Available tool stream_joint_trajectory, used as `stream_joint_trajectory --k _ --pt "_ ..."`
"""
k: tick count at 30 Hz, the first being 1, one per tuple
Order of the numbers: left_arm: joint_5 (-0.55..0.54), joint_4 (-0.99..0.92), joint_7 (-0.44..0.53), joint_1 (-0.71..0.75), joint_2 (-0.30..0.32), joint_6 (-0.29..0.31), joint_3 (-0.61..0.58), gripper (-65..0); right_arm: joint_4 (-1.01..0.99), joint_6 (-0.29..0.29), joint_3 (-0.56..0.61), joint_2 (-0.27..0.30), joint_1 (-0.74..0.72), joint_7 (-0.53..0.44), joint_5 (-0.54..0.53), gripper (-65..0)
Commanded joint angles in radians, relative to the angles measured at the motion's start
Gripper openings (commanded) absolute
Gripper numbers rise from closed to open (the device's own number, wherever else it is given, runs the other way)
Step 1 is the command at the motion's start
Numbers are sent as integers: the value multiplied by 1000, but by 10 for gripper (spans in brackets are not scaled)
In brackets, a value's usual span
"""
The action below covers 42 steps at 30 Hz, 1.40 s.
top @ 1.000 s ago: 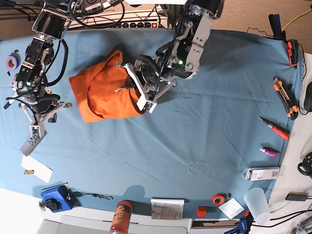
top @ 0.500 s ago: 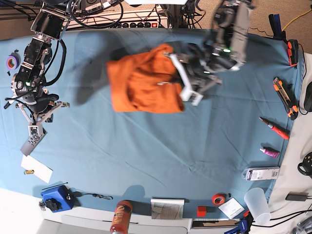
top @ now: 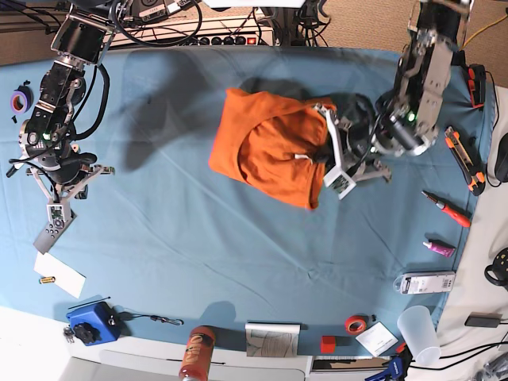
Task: Layout the t-shirt on the table in an organized manner, then fold the t-shirt properly
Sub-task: 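Press and square the folded bundle with the left gripper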
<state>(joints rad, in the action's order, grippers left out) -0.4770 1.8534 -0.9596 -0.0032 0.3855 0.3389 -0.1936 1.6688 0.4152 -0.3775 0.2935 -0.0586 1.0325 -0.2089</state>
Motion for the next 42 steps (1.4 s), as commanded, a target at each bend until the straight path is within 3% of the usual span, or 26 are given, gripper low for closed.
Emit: stream_joint_trajectory --k 1,4,9,12,17,23,29,31,33,35,38,40,42 --pt "6 -11 26 -48 5 3 -20 -650 18 -5 -3 17 -19 -14 -3 -650" --pt "37 -100 45 -151 5 2 -132 -650 18 -5 -3 17 -19 -11 -3 -650" --pt "205 -175 53 -325 -27 -35 -350 -650 18 -5 -3 16 -19 -12 -3 -650" --pt "272 -196 82 -412 -63 -84 -453 -650 18 -5 -3 17 -19 -12 0 -650" --pt "328 -294 116 -524 -155 -67 -577 -650 18 -5 -3 16 -19 -10 0 -650" --pt "439 -501 130 -625 -272 -63 -654 -650 18 -5 -3 16 -18 6 0 -650" --pt "466 -548 175 -669 -293 -183 -654 -650 18 -5 -3 16 -7 11 0 -650" --pt "463 -548 175 -679 -293 -193 -654 -647 18 -5 -3 16 3 10 0 -650" --pt "442 -548 197 -678 -294 -189 -654 -493 18 -5 -3 14 13 10 0 -650" --pt "416 -548 240 -673 -294 -190 -654 -377 18 -6 -3 14 15 13 0 -650" --pt "410 -548 285 -673 -294 -209 -654 -345 18 -6 -3 14 14 11 0 -650" --pt "423 -546 282 -673 -299 -273 -654 -345 18 -6 -3 14 14 11 0 -650" --pt "457 -537 208 -673 -308 -340 -654 -350 18 -8 -3 14 14 10 -4 -650"
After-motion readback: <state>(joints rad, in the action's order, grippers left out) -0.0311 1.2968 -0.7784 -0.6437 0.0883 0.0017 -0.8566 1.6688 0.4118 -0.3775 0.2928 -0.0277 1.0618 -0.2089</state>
